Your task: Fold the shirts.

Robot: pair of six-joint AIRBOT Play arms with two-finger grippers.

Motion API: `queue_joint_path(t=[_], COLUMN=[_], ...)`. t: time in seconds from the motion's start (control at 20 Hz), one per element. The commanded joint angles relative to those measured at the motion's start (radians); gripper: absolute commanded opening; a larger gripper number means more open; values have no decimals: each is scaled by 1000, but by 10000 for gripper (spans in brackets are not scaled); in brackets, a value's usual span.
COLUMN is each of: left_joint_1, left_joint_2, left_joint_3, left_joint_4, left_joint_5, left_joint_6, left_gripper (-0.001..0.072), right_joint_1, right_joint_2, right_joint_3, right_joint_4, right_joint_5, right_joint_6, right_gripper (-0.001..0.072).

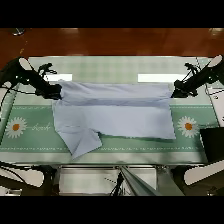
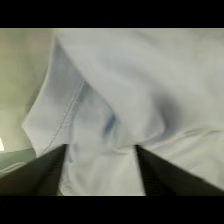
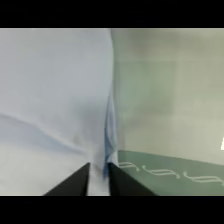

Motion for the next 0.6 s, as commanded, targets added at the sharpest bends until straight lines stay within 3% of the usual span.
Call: queue_joint_path(t=[0.0, 0.1, 0.15, 0.3, 0.45, 0.55], left_joint_1=[-1, 5, 14, 89, 219, 356], left_joint_2=[1, 15, 31, 151, 325, 442], left_joint_3=[0, 0, -4, -121, -378, -573], left_joint_4=[-7, 6, 35, 45, -29, -166], left_joint_5=[-55, -133, -162, -168, -87, -21], left_joint_6=[-47, -66, -114, -142, -61, -21], left_gripper=[703, 703, 703, 703, 703, 703], right_joint_1=[21, 23, 22, -11, -49, -72], right_joint_2=[1, 16, 35, 172, 401, 546], right_joint_3=[0, 0, 0, -42, -279, -480], right_joint_4=[5, 8, 10, 25, 76, 121], right_joint_5=[0, 35, 50, -16, -168, -236], right_joint_6=[16, 25, 24, 24, -10, -60], right_gripper=[620, 619, 619, 619, 619, 619])
